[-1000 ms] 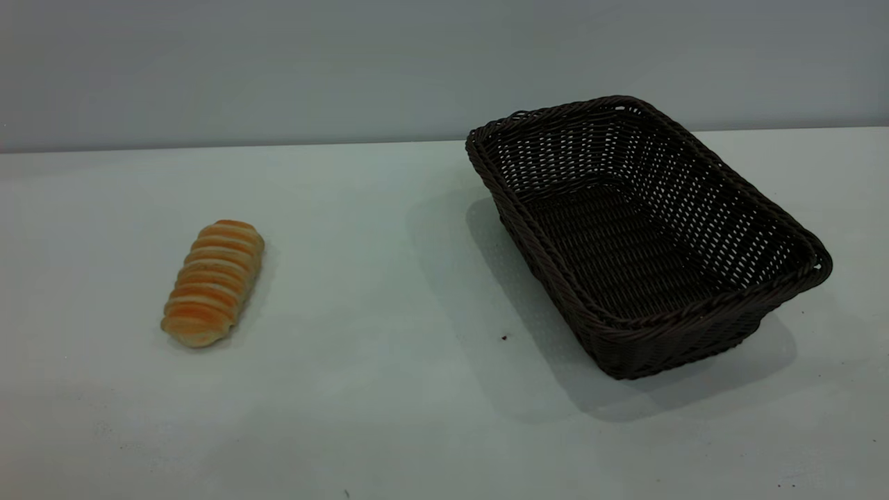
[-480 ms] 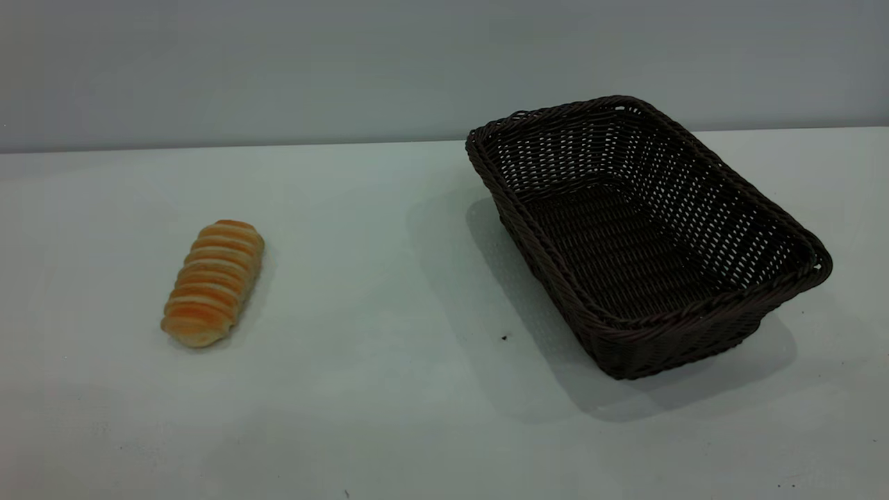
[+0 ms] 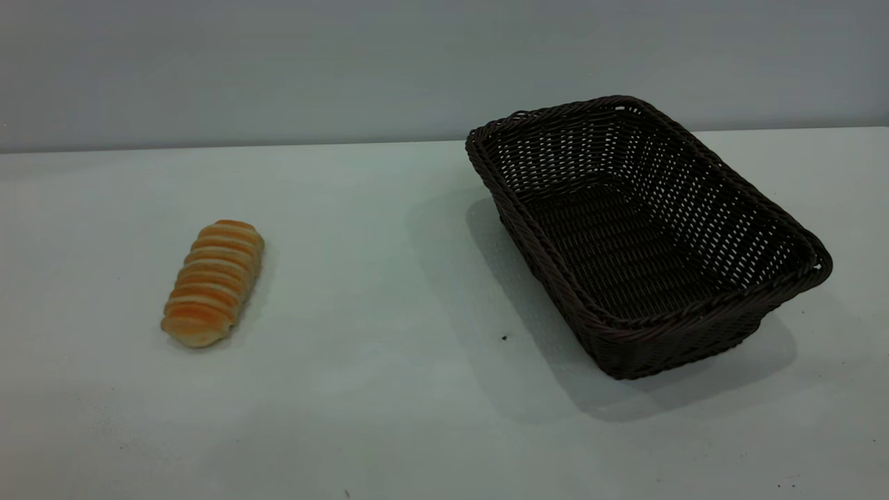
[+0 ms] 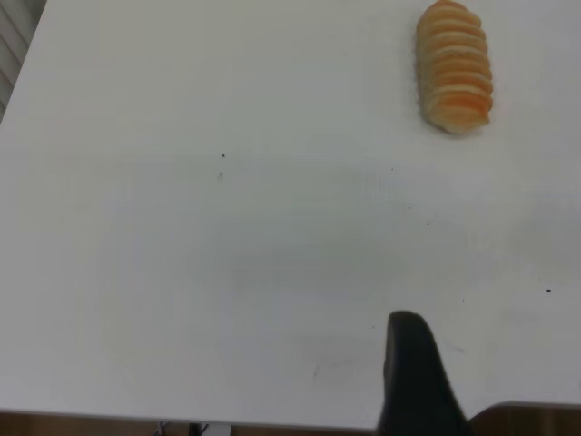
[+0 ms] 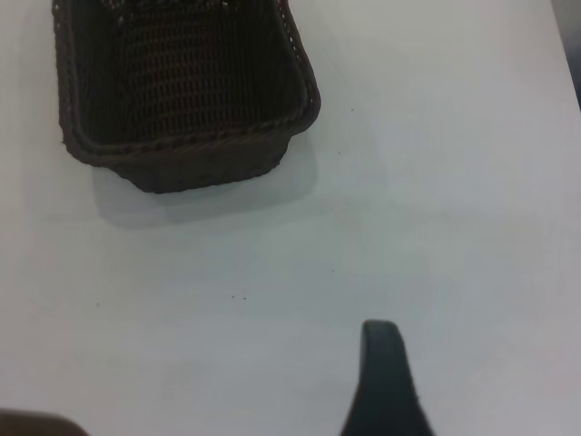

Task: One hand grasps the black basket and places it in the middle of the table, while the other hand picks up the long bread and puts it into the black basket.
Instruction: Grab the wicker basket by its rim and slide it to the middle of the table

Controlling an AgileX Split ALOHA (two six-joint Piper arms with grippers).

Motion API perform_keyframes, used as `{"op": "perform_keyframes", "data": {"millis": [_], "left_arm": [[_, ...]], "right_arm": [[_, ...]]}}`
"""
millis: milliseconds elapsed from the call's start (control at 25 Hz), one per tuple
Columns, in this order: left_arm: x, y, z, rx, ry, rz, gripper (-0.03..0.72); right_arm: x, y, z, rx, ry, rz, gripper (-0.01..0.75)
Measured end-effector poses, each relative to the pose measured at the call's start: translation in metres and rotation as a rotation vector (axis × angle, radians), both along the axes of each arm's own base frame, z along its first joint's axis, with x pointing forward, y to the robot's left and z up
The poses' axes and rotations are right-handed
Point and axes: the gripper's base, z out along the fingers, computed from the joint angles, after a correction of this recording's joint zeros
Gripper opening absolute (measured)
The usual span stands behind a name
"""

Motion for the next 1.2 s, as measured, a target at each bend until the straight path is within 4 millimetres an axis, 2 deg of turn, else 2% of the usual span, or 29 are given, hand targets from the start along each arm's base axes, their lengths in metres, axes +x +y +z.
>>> {"op": "perform_keyframes", "data": {"millis": [720, 840, 960, 1080, 1200], "left_arm": [[0.000, 0.000, 0.000, -0.001, 0.000, 0.001, 0.468], [0.001, 0.000, 0.007, -0.001, -0.060, -0.002, 0.468], [0.005, -0.003, 0.014, -0.030, -0.120, -0.024, 0.468], [0.016, -0.007, 0.024, -0.053, -0.086, -0.071, 0.468], [0.036, -0.008, 0.037, -0.029, -0.024, -0.111, 0.468]], "right_arm": [[0.000, 0.000, 0.000, 0.000, 0.000, 0.000, 0.562], [0.000, 0.000, 0.001, 0.004, -0.005, 0.001, 0.562], [0.000, 0.002, 0.010, 0.021, -0.070, 0.010, 0.562], [0.014, 0.007, 0.018, 0.084, -0.061, 0.039, 0.562], [0.039, 0.012, 0.020, 0.118, 0.071, 0.091, 0.562]]}}
